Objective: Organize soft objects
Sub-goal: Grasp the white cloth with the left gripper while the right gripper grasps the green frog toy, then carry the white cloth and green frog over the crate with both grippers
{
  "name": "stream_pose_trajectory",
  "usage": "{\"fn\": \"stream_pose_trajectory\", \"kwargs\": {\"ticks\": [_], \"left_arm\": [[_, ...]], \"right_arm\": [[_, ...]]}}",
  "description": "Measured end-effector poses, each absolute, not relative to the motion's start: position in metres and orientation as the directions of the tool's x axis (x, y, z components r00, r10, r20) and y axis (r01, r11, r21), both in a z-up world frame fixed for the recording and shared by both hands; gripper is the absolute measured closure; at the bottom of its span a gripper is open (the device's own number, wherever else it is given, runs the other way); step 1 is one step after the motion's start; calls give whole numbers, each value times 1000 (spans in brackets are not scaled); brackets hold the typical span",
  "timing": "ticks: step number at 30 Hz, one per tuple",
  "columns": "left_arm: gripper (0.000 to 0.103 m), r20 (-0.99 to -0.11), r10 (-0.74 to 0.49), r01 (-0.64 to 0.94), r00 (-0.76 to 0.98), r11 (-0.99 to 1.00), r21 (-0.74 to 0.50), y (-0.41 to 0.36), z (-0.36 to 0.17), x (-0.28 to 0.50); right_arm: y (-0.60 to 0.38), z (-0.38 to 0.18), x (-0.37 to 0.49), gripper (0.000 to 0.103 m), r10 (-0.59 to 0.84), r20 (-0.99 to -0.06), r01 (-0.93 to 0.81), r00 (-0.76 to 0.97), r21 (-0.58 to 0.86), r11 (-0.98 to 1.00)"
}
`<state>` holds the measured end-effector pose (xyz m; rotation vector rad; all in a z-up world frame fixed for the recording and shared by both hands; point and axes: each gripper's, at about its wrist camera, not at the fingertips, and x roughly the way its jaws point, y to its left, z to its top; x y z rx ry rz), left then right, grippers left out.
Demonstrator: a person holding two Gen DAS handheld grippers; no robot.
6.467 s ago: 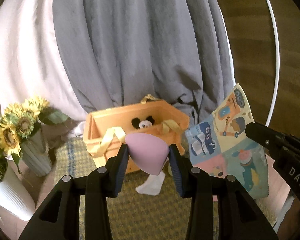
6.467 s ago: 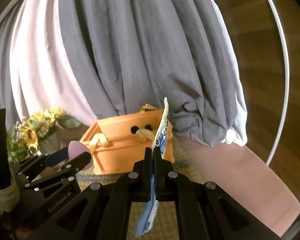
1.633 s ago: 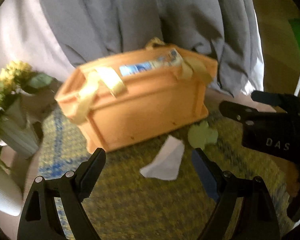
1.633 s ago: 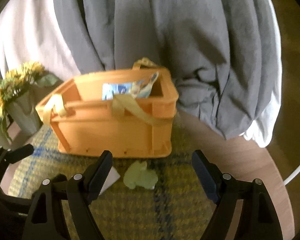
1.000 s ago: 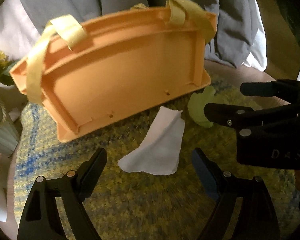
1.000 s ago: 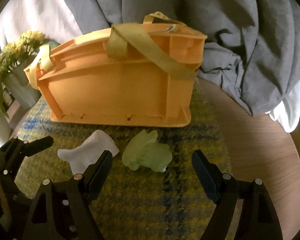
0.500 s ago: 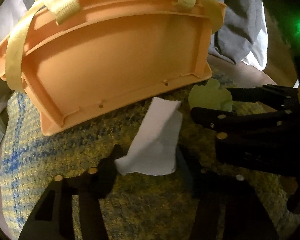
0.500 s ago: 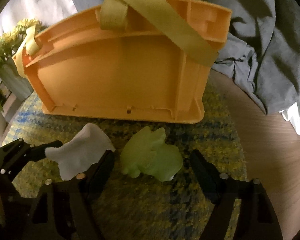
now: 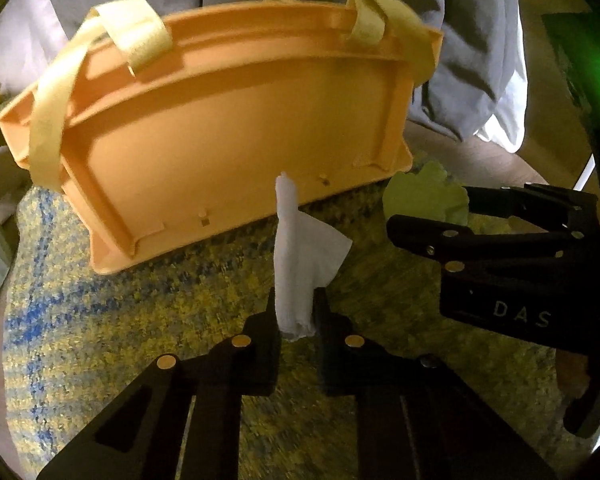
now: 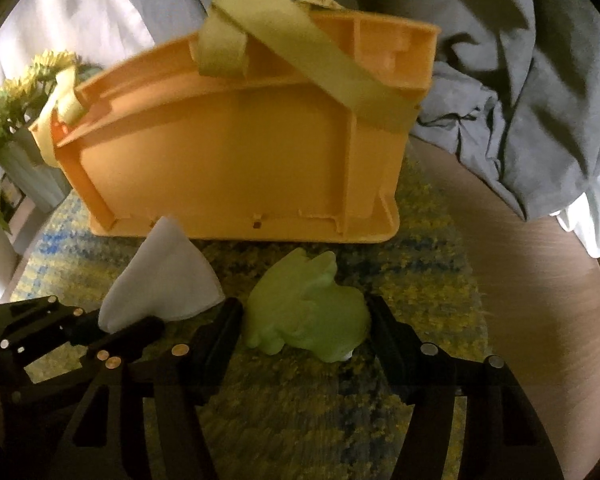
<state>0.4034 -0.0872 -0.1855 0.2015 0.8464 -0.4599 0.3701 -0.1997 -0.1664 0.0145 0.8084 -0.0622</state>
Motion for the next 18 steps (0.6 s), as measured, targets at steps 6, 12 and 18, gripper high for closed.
{"fn": "stream_pose_trajectory", "kwargs": {"ticks": [6,12,18], "left_arm": [[88,-729,-326,456,602,890,-21,-79,-168,393],[88,-690,-333,434,642,900,-30,-66,-146,379],[88,-652,-333,414,682,910,-32,-64,-124,363]], "right_arm": [[-195,-147,356,39,-56,-695,69,717,-9,998],[-185,-127,341,39,-68,-657,73,751,-20,997],[-178,-109,325,39,-64,-623,68,779,-17,998]]}}
